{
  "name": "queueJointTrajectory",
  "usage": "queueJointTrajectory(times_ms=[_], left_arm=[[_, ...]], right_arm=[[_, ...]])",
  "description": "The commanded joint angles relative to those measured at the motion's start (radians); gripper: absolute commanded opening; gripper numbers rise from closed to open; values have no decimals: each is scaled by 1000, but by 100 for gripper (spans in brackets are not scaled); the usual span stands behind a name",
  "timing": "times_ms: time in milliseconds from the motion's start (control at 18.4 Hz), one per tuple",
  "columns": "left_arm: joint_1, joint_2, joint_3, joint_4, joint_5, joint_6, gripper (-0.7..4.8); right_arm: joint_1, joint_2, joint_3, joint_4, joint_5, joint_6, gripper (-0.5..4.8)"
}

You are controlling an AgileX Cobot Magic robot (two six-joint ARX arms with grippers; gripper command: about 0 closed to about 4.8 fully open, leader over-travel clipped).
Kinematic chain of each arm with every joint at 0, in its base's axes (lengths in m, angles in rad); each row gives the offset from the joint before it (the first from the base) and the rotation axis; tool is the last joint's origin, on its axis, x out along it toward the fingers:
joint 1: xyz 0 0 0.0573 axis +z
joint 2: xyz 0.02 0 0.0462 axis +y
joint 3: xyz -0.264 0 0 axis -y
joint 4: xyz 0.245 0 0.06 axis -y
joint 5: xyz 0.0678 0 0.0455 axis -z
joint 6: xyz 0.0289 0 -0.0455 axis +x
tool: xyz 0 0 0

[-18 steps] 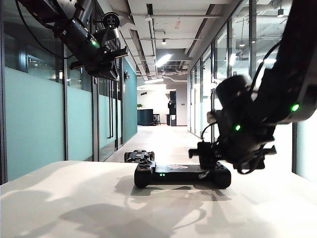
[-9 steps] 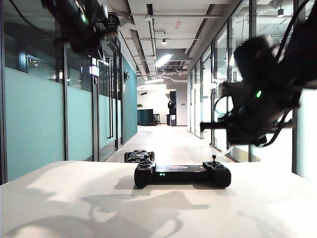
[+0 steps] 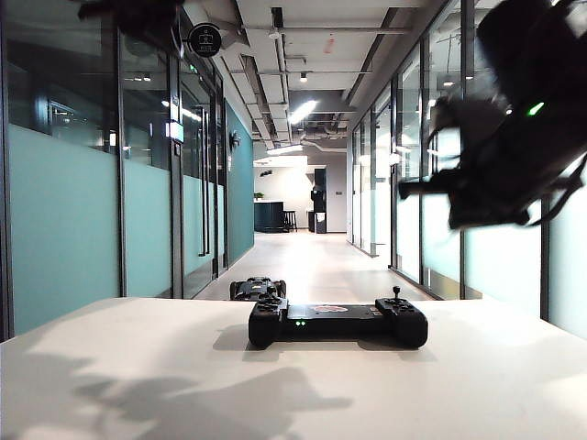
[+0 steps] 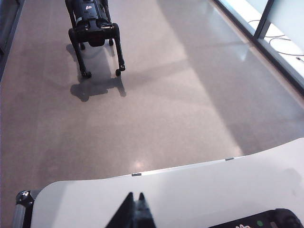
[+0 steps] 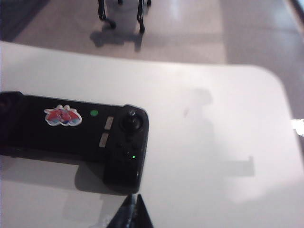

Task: Push the left joystick on the remote control sitting on the white table backward to make the robot dog back up in a straight line until it returns close to you.

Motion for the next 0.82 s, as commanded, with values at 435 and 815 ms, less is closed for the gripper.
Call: queueJointTrajectory(times_ms=[435,815], left_arm=[[-12,-345,-439,185,-44,-18,-6],[-12,-680,-846,330,-107,-18,-6]], right_arm=[[2,-274,-74,-158,-24,-50,-6],[2,-425,-188,-159,-58,-51,-6]])
